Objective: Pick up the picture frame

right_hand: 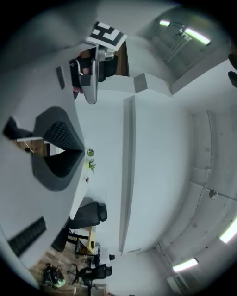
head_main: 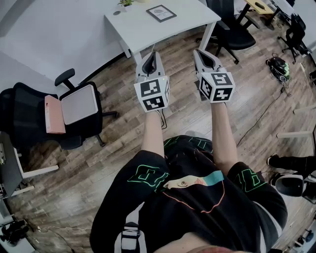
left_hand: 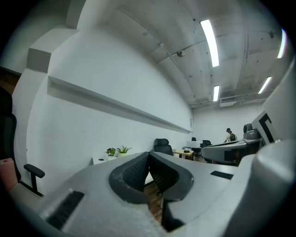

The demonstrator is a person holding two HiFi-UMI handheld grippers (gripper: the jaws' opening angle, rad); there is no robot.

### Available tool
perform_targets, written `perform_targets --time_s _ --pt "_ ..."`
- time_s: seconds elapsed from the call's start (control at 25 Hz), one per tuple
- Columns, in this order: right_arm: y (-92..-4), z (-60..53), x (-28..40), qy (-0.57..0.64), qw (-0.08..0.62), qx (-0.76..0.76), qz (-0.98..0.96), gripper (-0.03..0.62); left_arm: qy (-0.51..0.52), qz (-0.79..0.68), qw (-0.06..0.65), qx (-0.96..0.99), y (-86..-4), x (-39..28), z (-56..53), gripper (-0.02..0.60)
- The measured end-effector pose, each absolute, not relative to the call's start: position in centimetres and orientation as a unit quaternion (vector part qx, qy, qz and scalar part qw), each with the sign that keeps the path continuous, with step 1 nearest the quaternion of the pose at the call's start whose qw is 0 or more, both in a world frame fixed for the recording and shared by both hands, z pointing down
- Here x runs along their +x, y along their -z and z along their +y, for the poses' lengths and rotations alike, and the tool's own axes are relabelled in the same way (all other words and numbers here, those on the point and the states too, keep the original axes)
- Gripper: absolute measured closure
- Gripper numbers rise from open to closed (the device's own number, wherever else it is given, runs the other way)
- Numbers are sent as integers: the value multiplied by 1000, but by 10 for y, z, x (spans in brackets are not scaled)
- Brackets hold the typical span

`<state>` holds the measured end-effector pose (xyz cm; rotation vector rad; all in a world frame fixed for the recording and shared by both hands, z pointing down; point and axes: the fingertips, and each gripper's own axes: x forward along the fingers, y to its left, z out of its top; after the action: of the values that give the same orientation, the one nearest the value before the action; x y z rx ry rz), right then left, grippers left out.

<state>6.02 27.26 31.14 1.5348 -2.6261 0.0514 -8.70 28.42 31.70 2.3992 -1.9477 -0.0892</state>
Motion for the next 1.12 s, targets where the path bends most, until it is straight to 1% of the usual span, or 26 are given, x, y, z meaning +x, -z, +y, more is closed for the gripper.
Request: perform_targets --time_s 0.32,0.56,0.8,1.12 --pt "-315 268 48 -18 54 506 -861 589 31 -622 30 782 -321 -97 280 574" --pt "-312 265 45 -22 56 509 -859 589 36 -620 55 782 -326 -106 278 574" --pt "-316 264 49 -26 64 512 -856 589 54 -607 66 790 -326 -101 274 574" --pt "-330 250 67 -45 69 521 -849 589 43 -603 75 793 -339 -88 259 575"
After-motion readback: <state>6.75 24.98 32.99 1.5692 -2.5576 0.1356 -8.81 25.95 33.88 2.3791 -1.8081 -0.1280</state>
